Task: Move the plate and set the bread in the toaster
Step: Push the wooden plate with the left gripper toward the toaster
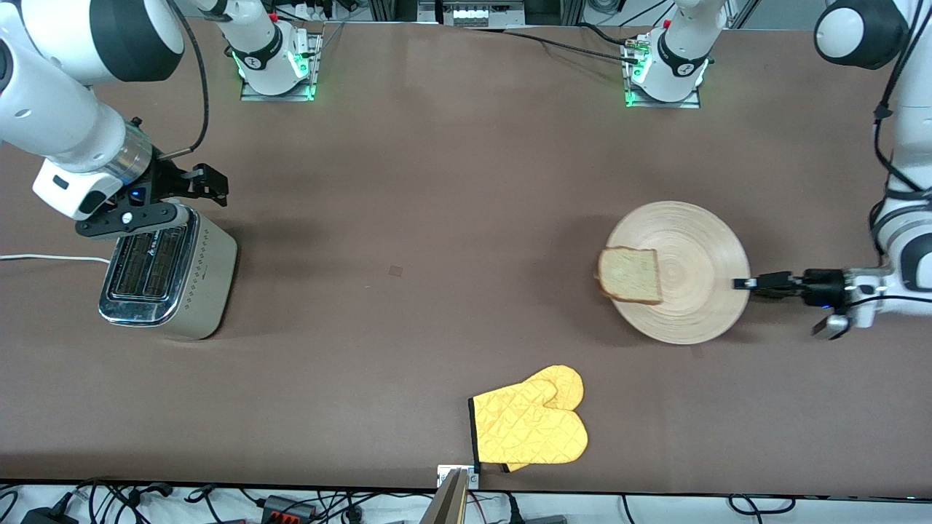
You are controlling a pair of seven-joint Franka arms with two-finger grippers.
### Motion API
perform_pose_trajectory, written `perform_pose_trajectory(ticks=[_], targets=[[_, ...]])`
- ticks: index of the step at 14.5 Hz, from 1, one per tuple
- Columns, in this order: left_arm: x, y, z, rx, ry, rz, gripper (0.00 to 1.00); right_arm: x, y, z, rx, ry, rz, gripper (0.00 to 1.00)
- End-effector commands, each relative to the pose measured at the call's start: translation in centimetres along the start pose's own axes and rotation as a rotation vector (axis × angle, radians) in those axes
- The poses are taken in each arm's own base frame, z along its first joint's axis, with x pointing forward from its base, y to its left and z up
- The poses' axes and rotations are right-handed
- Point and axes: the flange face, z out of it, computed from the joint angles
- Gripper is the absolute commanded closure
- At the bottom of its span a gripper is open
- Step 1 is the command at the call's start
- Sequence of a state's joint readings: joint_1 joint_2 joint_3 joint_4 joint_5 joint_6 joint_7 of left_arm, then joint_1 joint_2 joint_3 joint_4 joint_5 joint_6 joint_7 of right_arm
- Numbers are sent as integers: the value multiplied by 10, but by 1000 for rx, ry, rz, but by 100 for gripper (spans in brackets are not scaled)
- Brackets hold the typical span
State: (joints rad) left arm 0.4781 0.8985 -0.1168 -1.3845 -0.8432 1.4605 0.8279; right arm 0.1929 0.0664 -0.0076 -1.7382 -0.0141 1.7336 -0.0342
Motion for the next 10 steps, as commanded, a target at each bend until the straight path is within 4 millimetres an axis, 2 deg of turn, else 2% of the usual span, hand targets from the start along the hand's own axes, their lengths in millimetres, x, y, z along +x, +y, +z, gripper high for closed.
perform_pose_trajectory(ticks=[1, 5, 7, 10], targets=[[39, 46, 78, -57, -91, 96, 99, 3, -7, -5, 34, 6, 4, 0], [78, 78, 183, -22, -62, 136, 99, 3, -7, -3, 42, 0, 8, 0], [83, 83, 239, -65, 5, 97, 98, 3, -7, -1, 42, -4, 2, 0], [82, 92, 316, 5, -5, 119, 99, 6, -8, 2, 45, -6, -5, 0]])
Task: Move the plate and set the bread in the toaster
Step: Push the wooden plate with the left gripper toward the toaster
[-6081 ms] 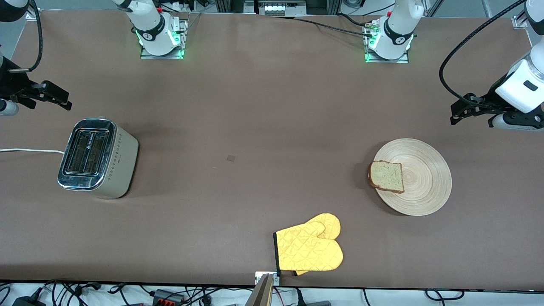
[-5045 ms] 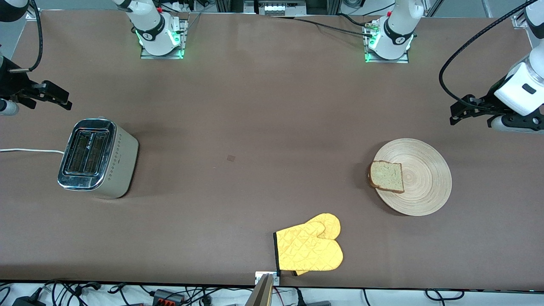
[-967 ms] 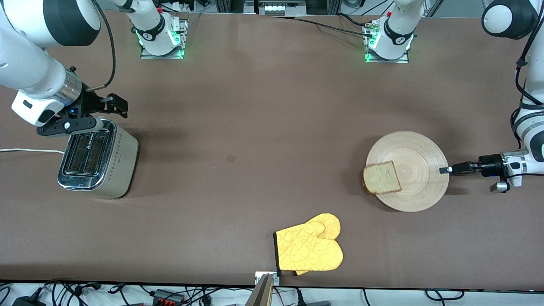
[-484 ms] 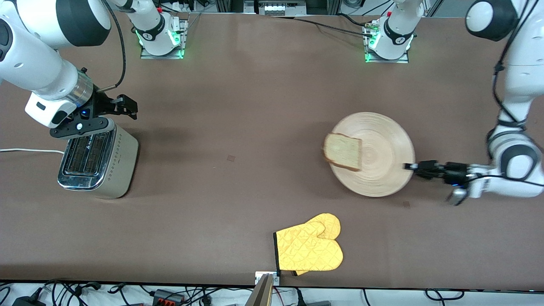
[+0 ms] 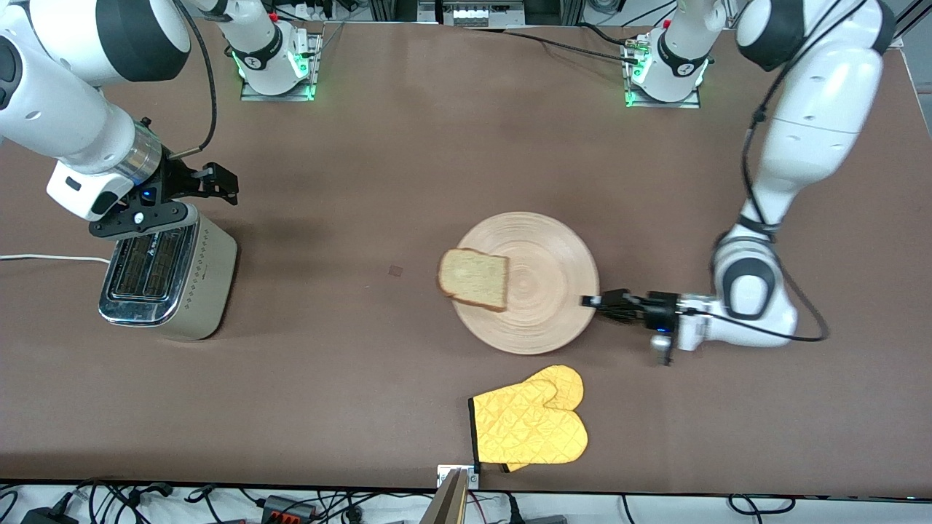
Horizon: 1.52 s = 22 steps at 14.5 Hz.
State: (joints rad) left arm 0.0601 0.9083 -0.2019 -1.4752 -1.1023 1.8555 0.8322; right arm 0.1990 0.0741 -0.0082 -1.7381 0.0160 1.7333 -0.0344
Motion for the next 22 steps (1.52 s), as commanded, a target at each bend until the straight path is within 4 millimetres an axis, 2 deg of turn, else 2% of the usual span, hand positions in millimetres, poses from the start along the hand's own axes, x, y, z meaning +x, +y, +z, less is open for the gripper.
perform_pose_trajectory(ticks=[1, 5, 7, 8, 9, 10, 11, 12, 15, 18, 19, 22], targets=[[-6, 12, 54, 21, 4, 24, 99, 3, -1, -3, 16, 3, -2, 0], [-22, 16, 131, -3, 117, 33, 99, 3, -1, -1, 16, -3, -2, 0], [-27, 17, 147, -18, 126, 24, 98, 3, 1, -1, 16, -3, 1, 0], [-29, 16, 156, -15, 121, 19, 94, 3, 2, -1, 16, -5, 2, 0], [-31, 12, 159, -10, 119, 10, 80, 3, 3, -1, 16, -5, 5, 0], [-33, 9, 160, -8, 115, 14, 37, 2, 4, -2, 15, -8, 6, 0], [-31, 11, 157, -4, 118, 33, 0, 2, 3, -1, 13, -13, 9, 0], [-29, 13, 155, -10, 120, 29, 0, 3, 4, 4, 14, -20, 9, 0], [-19, 20, 120, -16, 112, 64, 0, 11, 0, 22, 15, -43, 11, 0], [-7, 20, 49, 7, -9, 159, 0, 21, -6, 41, 15, -60, 3, 0], [-4, 23, 28, 14, -69, 178, 0, 24, -17, 48, 13, -66, -15, 0], [4, 37, -21, 120, -254, 203, 0, 36, -37, 74, 52, -80, -30, 0]])
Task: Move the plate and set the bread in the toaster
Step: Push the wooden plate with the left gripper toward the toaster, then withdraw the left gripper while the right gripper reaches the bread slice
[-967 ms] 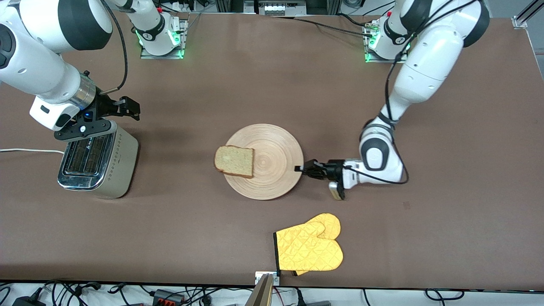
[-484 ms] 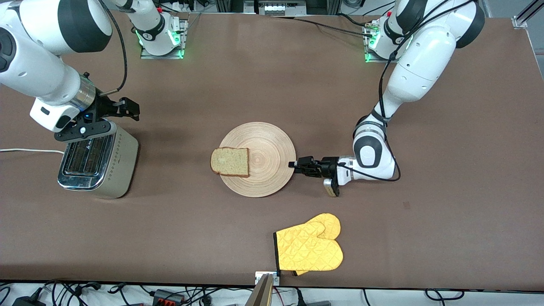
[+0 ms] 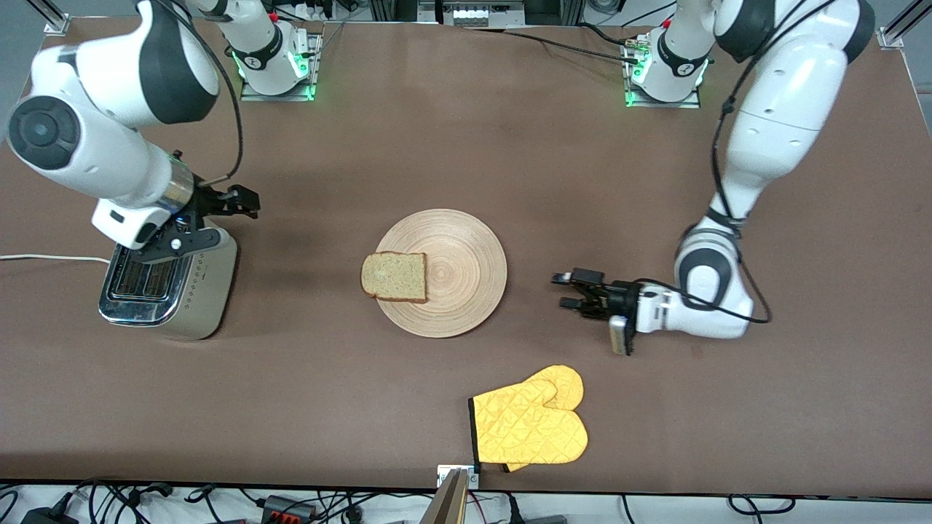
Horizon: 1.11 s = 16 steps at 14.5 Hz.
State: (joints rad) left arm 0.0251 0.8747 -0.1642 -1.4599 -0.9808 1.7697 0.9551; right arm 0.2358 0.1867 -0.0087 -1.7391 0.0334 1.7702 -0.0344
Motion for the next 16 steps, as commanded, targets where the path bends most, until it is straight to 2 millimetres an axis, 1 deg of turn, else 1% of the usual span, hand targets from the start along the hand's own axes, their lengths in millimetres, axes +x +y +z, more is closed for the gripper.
perform_pose_trajectory(ticks=[1, 3, 4, 6, 9, 11, 12, 13, 14, 15, 16], targets=[[8, 20, -34, 105, -165, 15, 0, 15, -19, 21, 83, -12, 10, 0], [10, 38, -55, 209, -258, 0, 0, 27, -21, 45, 105, -27, 18, 0], [11, 49, -66, 274, -297, -16, 0, 33, -27, 58, 104, -34, 11, 0], [15, 78, -91, 425, -351, -60, 0, 47, -48, 86, 150, -25, 10, 0], [12, 121, -127, 668, -457, -130, 0, 65, -61, 135, 254, -31, 67, 0], [11, 148, -158, 856, -497, -131, 0, 75, -73, 165, 293, -24, 91, 0], [10, 159, -172, 914, -500, -134, 0, 80, -77, 178, 297, -13, 101, 0], [10, 171, -187, 949, -480, -129, 0, 88, -75, 194, 299, 2, 118, 0], [8, 177, -204, 965, -459, -136, 0, 93, -79, 201, 304, 11, 121, 0], [11, 190, -224, 1002, -437, -129, 0, 98, -85, 206, 304, 13, 116, 0], [11, 208, -241, 1033, -415, -132, 0, 101, -87, 208, 304, 13, 112, 2]])
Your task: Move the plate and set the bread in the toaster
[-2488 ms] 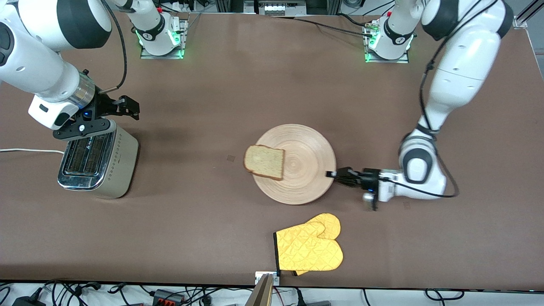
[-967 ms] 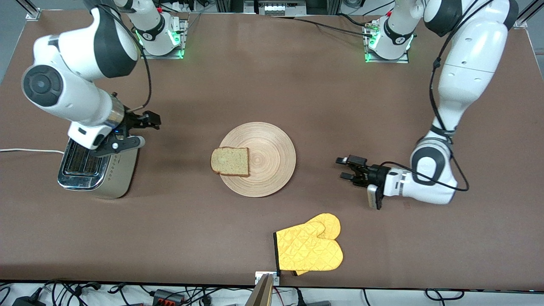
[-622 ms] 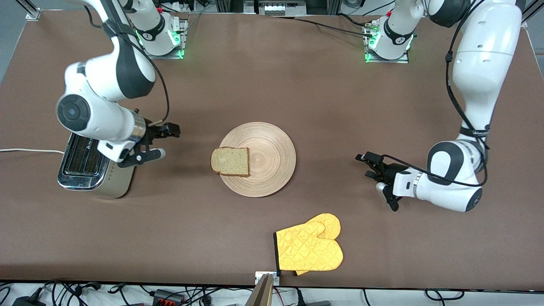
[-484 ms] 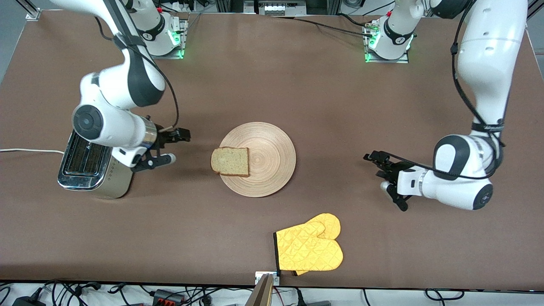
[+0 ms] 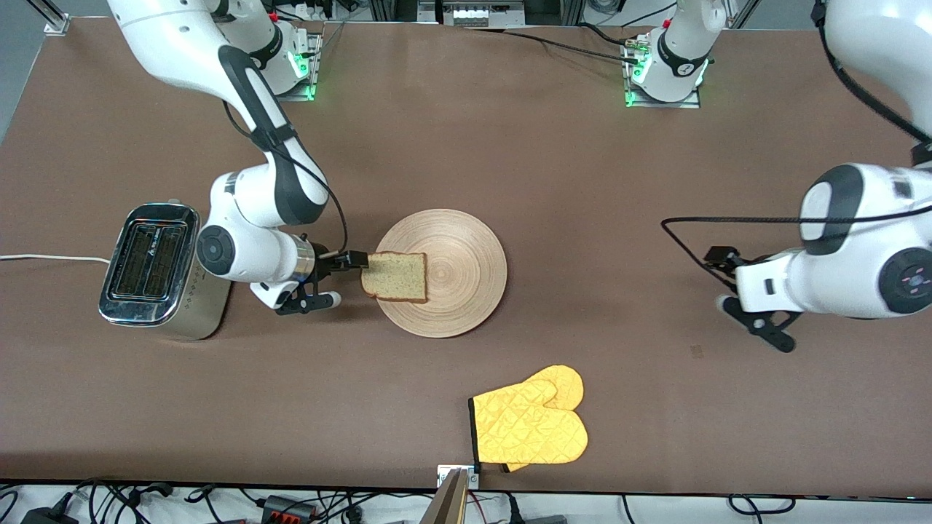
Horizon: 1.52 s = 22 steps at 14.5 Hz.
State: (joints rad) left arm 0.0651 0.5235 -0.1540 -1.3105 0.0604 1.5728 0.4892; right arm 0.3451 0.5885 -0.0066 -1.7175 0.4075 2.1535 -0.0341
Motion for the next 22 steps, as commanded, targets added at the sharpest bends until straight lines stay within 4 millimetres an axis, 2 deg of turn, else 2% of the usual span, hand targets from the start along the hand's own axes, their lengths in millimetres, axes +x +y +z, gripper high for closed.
perform_pose_trajectory(ticks=[1, 4, 7, 8, 10, 13, 15, 16, 17, 18, 19, 20, 22], targets=[[-26, -13, -52, 66, 38, -51, 0, 14, -10, 8, 16, 12, 3, 6], [-38, -11, -86, 82, 72, -186, 0, 17, -18, 12, 20, 10, -10, 16], [-60, 7, -102, 55, 5, -364, 0, 19, -26, 13, 22, 14, -24, 26], [-64, 12, -108, 56, 3, -391, 0, 18, -29, 14, 22, 13, -28, 27], [-79, 23, -132, 82, 43, -406, 0, 19, -26, 17, 21, 7, -24, 28], [-103, 46, -145, 116, 111, -463, 0, 18, -28, 21, 19, 2, -28, 31], [-126, 69, -140, 154, 188, -450, 0, 19, -26, 22, 18, 0, -34, 33], [-141, 77, -135, 125, 220, -459, 0, 18, -27, 22, 19, 0, -37, 41], [-151, 73, -126, 81, 228, -481, 0, 19, -27, 21, 20, 0, -39, 56], [-152, 75, -117, 56, 234, -486, 0, 19, -27, 21, 20, -2, -41, 77], [-157, 81, -116, 63, 253, -480, 0, 19, -27, 21, 20, -3, -43, 97], [-164, 75, -115, 62, 258, -490, 0, 18, -30, 19, 23, -5, -44, 100], [-167, 73, -114, 61, 252, -490, 0, 22, -40, 2, 34, -6, -56, 100]])
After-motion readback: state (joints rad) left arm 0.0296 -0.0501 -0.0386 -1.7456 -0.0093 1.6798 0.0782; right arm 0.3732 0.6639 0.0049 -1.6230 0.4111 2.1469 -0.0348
